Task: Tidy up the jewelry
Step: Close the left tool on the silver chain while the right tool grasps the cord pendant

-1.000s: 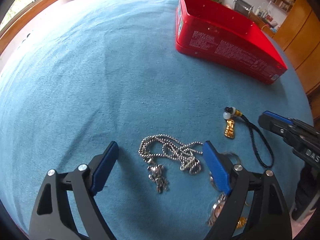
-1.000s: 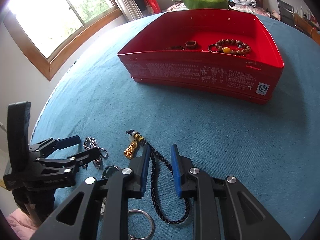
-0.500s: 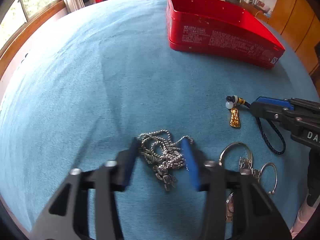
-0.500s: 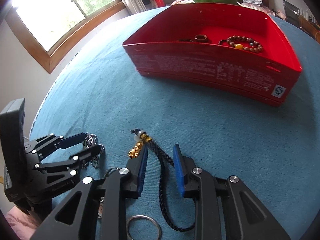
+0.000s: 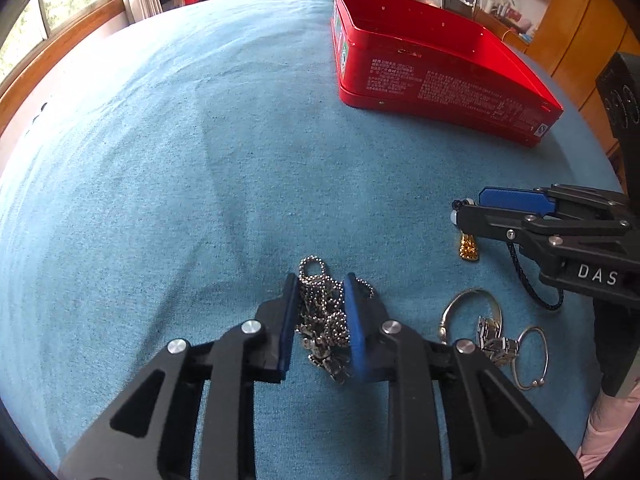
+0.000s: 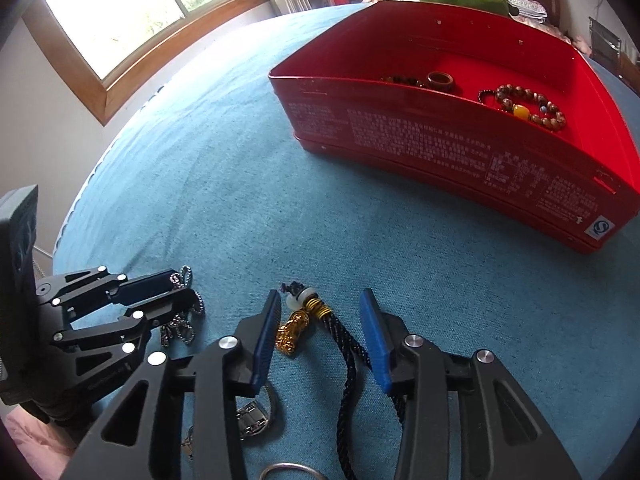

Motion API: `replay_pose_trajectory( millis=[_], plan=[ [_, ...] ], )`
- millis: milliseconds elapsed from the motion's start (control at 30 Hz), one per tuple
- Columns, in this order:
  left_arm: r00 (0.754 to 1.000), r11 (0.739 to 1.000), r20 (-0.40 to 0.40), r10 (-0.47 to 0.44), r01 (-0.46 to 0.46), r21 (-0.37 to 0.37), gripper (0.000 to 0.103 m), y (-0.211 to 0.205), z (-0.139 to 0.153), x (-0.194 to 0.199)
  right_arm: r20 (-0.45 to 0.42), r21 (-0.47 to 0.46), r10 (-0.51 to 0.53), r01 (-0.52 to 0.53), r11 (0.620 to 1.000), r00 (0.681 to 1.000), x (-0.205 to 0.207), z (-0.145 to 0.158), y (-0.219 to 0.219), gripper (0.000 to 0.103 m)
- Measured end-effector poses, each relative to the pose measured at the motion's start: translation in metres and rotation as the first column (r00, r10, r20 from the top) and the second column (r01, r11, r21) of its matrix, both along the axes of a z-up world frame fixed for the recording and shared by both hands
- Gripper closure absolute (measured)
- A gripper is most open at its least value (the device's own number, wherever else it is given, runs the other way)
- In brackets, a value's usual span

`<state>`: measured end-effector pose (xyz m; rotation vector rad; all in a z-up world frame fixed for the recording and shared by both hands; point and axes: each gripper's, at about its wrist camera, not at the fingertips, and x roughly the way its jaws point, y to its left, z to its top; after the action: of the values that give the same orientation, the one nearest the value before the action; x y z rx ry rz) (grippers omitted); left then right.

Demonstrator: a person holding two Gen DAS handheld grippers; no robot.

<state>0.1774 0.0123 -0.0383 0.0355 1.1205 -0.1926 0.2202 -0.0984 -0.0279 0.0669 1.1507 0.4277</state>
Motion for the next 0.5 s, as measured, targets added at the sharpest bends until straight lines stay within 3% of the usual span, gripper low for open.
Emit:
replay_pose_trajectory(
  millis=[67, 100, 167, 300, 500],
  plan=[
    [1.0, 1.0, 0.005, 0.0, 0.0, 0.007, 0.08, -0.001, -0.001, -0.001, 0.012, -0.024, 0.017, -0.017, 1.0, 1.0, -0.002, 0.0, 0.005, 0.064],
    [1.0, 1.0, 0.007, 0.002, -0.002, 0.007, 0.08, 0.0, -0.001, -0.001, 0.013, -0.03, 0.034, -0.033, 0.999, 0.999, -0.004, 0.0, 0.008, 0.078],
    [1.0, 1.0, 0.008, 0.003, -0.003, 0.002, 0.082, -0.001, -0.001, 0.0, -0.005, -0.014, 0.062, -0.062, 0.998, 0.998, -0.008, -0.001, 0.012, 0.094],
    [1.0, 1.0, 0.014, 0.006, -0.006, -0.024, 0.084, 0.001, -0.002, -0.005, 0.001, 0.004, 0.049, -0.049, 0.999, 0.999, -0.011, 0.0, 0.01, 0.095],
    [1.0, 0.987, 0.017, -0.001, 0.004, -0.161, 0.086, 0.016, 0.009, -0.006, 0.059, 0.079, -0.013, 0.009, 0.997, 0.998, -0.015, 0.023, -0.018, 0.096]
  ],
)
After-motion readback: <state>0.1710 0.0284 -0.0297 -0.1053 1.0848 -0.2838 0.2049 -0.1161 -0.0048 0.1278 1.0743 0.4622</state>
